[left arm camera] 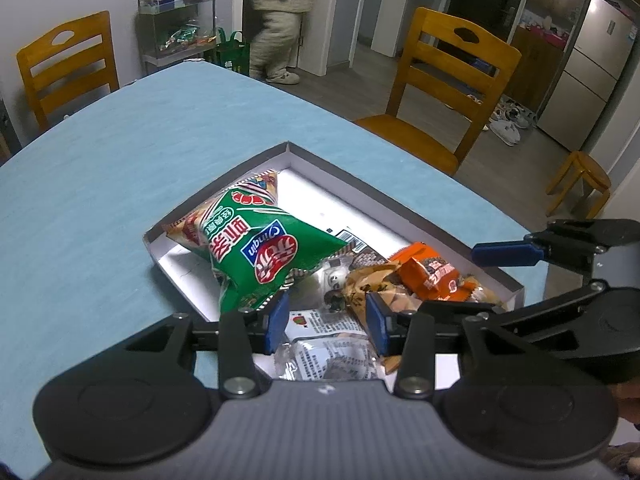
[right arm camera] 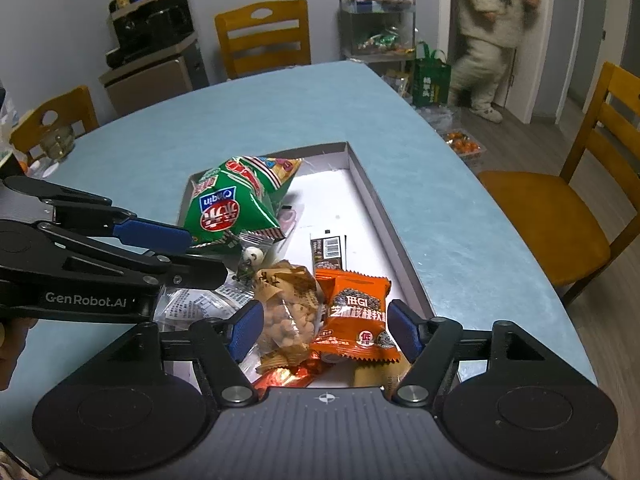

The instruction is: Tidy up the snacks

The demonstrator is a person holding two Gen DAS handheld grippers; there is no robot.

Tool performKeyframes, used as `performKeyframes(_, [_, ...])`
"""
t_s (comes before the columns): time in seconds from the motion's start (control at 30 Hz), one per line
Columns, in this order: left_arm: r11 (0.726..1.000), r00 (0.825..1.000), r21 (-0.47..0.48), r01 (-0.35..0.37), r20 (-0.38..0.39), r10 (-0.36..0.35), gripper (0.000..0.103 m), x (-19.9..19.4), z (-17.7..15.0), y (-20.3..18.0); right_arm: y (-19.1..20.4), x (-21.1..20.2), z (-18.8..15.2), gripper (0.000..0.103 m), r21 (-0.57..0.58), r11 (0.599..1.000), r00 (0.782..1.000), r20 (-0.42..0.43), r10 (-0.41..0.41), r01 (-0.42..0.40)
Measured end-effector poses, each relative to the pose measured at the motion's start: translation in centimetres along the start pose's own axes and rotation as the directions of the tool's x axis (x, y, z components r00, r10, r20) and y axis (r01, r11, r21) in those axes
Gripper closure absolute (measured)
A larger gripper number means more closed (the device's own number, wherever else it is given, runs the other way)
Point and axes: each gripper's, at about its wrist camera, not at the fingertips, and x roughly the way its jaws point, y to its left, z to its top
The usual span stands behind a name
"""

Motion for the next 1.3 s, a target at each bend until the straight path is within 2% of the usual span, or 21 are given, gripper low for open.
performKeyframes(0.13, [1.0, 1.0, -0.003, 0.006, -0.002, -0.006, 0.061, -0.3, -0.2, 0.0, 0.2, -0.1, 0.0, 0.029, -0.008, 1.0, 1.0, -0.008, 0.005, -0.005])
performKeyframes(0.3, [1.0, 1.0, 0.009, 0.004, 0.011, -0.004, 0.043, -0.7, -0.2, -0.3, 0.7, -0.4, -0.1, 0.025, -0.03, 0.999, 1.0, -0.01, 0.014, -0.015])
performKeyframes(0.37, [1.0, 1.0, 0.01, -0.003, 0.021, 0.002, 0.033, -0.8, -0.2, -0.4, 0.8, -0.5, -0.1, 0.024, -0.036, 0.999, 1.0, -0.009, 0.014, -0.015])
performKeyframes(0.43, [1.0, 1.0, 0.011, -0.004, 0.03, 0.004, 0.029, -1.0, -0.2, -0.4, 0.9, -0.5, -0.2, 0.023, -0.036, 0.999, 1.0, -0.008, 0.014, -0.014])
performKeyframes(0.9, [0.999, 0.999, -0.004, -0.031, 0.035, 0.032, 0.023, -1.5, -0.4, 0.4, 0.4, -0.9, -0.5, 0.021, -0.016, 1.0, 1.0, -0.009, -0.006, 0.005])
performKeyframes(1.13, [0.998, 0.997, 0.039, -0.046, 0.062, 0.044, 0.019, -2.3, -0.2, -0.1, 0.3, -0.9, -0.4, 0.02, -0.011, 1.0, 1.0, -0.003, -0.013, 0.013])
performKeyframes(1.3, [0.998, 0.997, 0.03, -0.057, 0.062, 0.055, 0.018, -2.4, -0.2, 0.3, 0.2, -0.9, -0.4, 0.017, -0.005, 1.0, 1.0, -0.004, -0.015, 0.015])
